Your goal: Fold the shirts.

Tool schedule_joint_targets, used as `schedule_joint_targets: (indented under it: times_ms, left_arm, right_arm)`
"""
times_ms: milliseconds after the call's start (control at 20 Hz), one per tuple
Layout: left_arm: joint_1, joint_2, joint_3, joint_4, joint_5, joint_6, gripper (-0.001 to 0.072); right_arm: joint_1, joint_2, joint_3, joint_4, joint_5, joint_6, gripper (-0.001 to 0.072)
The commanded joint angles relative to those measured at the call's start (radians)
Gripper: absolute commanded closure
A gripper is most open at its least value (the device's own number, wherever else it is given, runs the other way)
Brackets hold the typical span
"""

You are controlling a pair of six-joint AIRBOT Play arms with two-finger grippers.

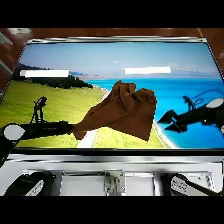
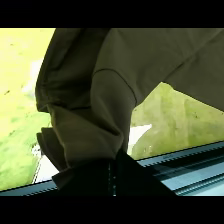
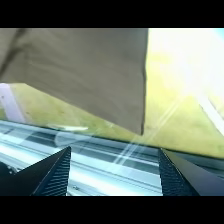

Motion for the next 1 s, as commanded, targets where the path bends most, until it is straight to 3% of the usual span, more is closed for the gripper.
schedule_joint_targets:
  times_ms: [0,300,500,550,700,950]
  left_arm:
    - [0.0,0.0,-0.001,-0.029,-0.004,0.001,0.0665]
    - [0.001,0.0,-0.001,-0.032,-0.003,0.001,0.0665]
    - [0.001,0.0,-0.001,-0.032,-0.004,0.001,0.0665]
    - [0.001,0.0,-0.001,-0.032,-0.003,0.001,0.0665]
    - [0.001,0.0,0.0,-0.031,0.004,0.023,0.0665]
    - [0.001,0.019,0.18,0.119,-0.006,0.034,0.0666]
  right_arm:
    - [0.021,0.039,-0.232,0.026,-0.191,0.001,0.0053]
    - [0.163,0.029,-0.25,0.068,-0.391,0.088,0.0055]
    - [0.27,-0.048,-0.25,0.192,-0.43,0.059,0.008]
    - [0.295,-0.054,-0.249,0.224,-0.454,0.056,0.0173]
    - [0.321,-0.051,-0.223,0.278,-0.484,0.045,0.0641]
    - [0.256,0.106,0.035,0.262,-0.225,-0.216,0.0637]
